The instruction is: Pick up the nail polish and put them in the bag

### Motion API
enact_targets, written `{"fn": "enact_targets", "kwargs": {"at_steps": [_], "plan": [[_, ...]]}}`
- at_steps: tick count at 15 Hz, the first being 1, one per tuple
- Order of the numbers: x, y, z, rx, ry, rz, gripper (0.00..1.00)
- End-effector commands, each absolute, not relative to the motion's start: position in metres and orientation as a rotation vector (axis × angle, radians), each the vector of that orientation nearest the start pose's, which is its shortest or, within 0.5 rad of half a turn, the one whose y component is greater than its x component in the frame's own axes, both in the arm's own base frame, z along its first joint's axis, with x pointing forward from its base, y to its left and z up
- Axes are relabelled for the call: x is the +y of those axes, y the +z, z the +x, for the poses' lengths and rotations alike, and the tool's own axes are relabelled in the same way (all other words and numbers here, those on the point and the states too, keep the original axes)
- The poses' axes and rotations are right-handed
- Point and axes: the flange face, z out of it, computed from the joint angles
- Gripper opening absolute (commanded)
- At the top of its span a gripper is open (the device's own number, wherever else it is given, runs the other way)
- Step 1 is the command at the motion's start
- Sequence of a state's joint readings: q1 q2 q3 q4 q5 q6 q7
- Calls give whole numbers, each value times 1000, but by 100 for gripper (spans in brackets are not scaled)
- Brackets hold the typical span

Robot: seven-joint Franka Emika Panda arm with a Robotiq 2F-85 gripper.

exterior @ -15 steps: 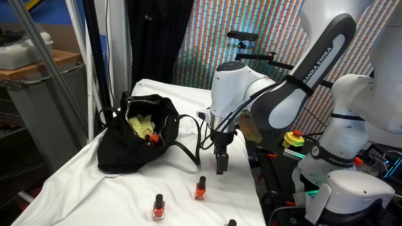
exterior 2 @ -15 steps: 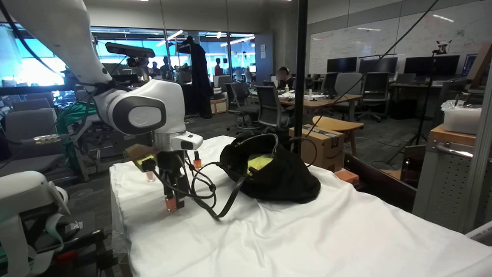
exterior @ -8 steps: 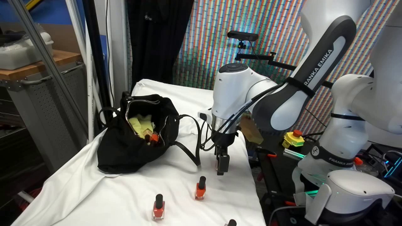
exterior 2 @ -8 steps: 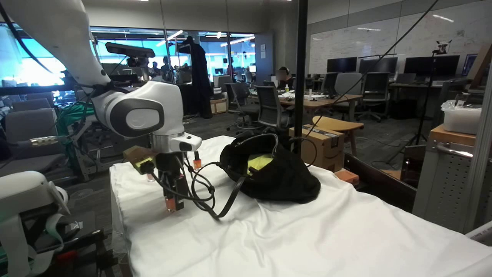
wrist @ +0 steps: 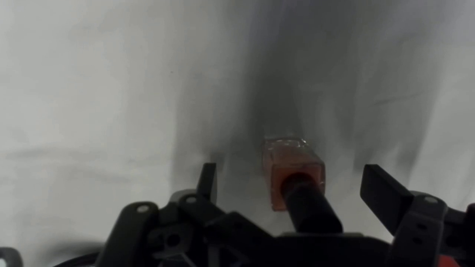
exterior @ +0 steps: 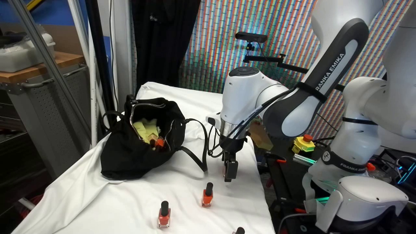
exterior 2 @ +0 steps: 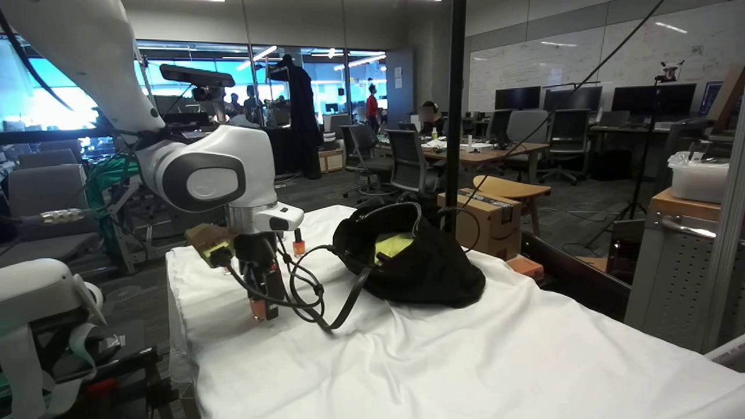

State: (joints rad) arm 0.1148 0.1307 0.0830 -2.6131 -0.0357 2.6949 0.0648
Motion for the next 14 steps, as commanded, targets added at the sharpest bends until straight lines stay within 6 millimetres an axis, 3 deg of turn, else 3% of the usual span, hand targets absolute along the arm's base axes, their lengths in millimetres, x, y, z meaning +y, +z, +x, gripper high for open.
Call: {"fn": "enact_targets", "kwargs": {"at_steps": [1,14], "plan": [[84,196,420,-269,47,-3140,100],[85,181,419,-289,133,-3143,100]]}}
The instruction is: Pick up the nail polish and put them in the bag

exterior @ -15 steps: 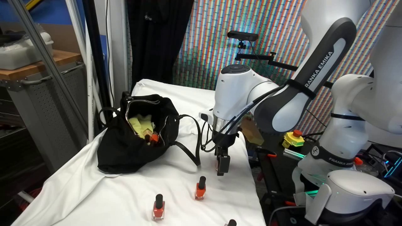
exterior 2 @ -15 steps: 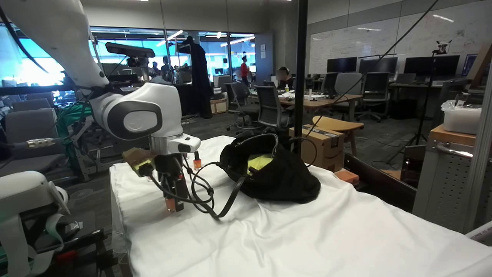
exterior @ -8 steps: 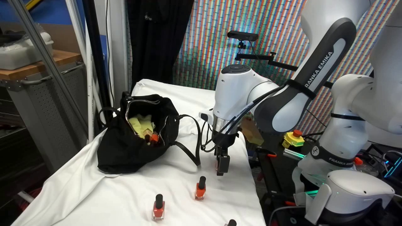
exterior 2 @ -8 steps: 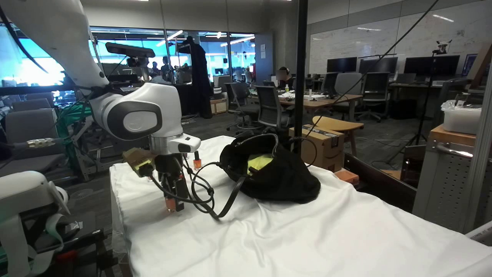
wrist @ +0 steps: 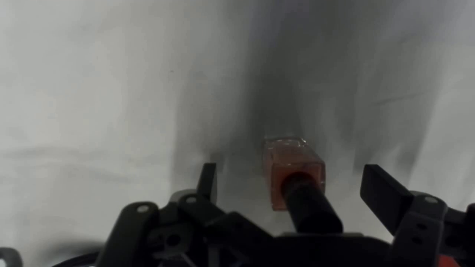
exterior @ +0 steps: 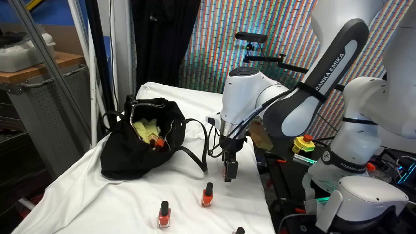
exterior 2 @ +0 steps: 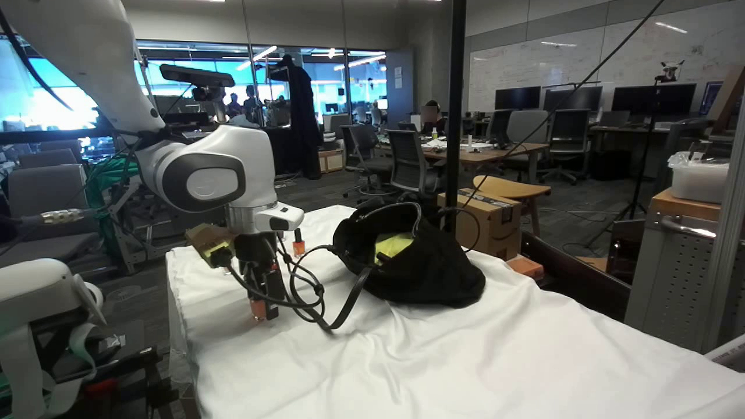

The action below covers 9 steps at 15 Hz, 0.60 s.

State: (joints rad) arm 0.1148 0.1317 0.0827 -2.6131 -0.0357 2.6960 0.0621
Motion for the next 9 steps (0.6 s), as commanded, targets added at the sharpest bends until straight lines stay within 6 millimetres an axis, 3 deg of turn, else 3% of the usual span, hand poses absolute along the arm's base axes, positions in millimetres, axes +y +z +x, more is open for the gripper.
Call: {"fn": "enact_targets", "kwargs": {"at_steps": [1,6,7,9], "plan": [[85,180,419,-291,138,-3142,100],[86,181,420,-298,144,-3142,99],[86,181,420,-301,146,-3142,94],[86,181,419,-309,155,-3142,70]]}}
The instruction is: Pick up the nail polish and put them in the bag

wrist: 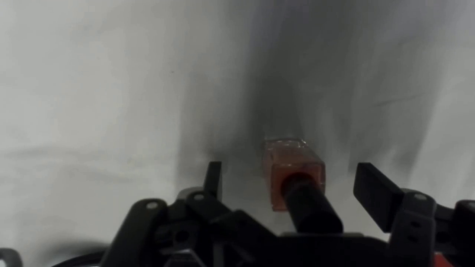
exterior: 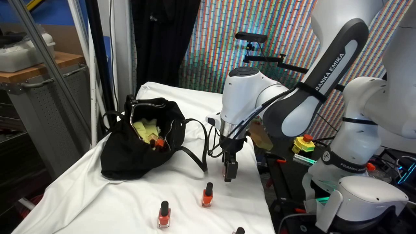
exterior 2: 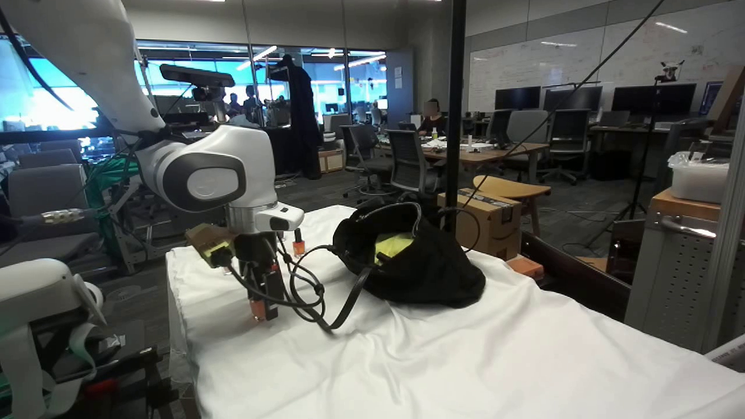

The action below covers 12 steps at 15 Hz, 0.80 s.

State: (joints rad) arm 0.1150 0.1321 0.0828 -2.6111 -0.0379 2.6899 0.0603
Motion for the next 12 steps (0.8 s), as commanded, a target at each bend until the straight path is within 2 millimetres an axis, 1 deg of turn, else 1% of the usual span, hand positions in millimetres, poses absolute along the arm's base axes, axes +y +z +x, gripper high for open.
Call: {"fn": "enact_targets", "kwargs": {"at_steps": [1,4,6,7,8,9,12], "plan": [[86,182,419,-308,154,-3144,63],[86,182,419,-309,155,-3148,41],[86,182,419,-317,160,-3152,29],[86,182,419,-323,165,-3155,21],[86,183,419,-325,171,-3159,17],[86,183,420,-329,180,-3162,21],[86,189,422,-358,224,-3179,21]]}}
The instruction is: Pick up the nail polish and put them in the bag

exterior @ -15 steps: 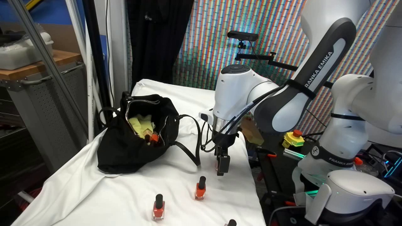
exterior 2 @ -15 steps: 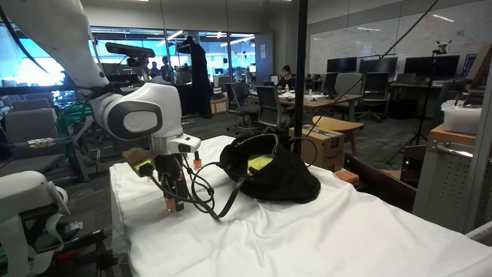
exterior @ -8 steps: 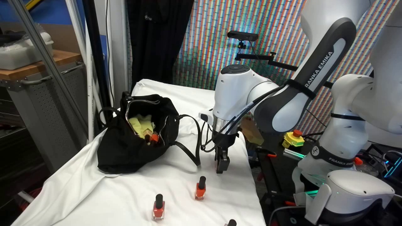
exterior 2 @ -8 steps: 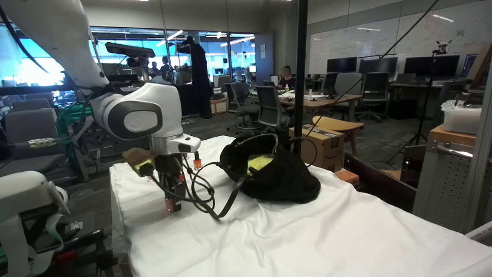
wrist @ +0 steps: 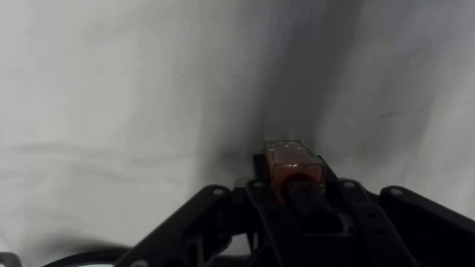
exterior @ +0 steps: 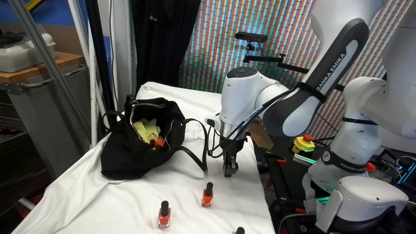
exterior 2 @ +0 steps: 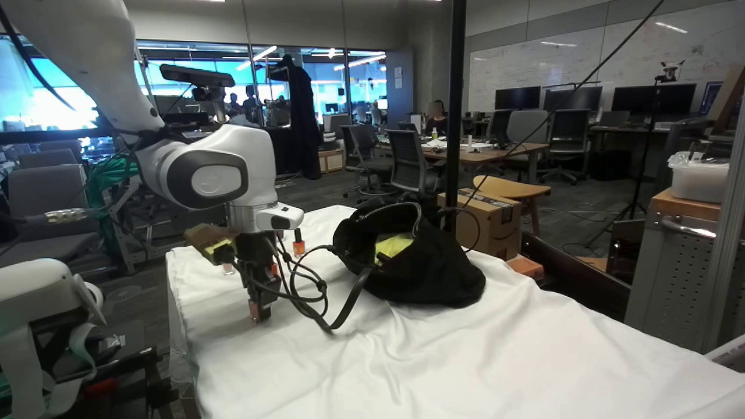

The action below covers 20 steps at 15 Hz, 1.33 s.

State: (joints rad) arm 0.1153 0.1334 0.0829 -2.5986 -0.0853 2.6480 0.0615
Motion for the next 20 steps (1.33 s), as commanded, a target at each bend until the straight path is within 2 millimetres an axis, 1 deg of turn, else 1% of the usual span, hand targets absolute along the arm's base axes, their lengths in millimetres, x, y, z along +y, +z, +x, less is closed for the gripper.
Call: {"fn": "enact_targets", "kwargs": {"at_steps": [1,5,9,12,16,20], "plan": [[85,195,423,-366,231,-3194,21],[79,217,429,-383,281,-3231,21],[70,246,445,-353,255,-3259,21],[65,273,463,-331,212,-3271,21],[62,303,489,-290,145,-3302,21],[66,325,520,-257,65,-3340,21]]}}
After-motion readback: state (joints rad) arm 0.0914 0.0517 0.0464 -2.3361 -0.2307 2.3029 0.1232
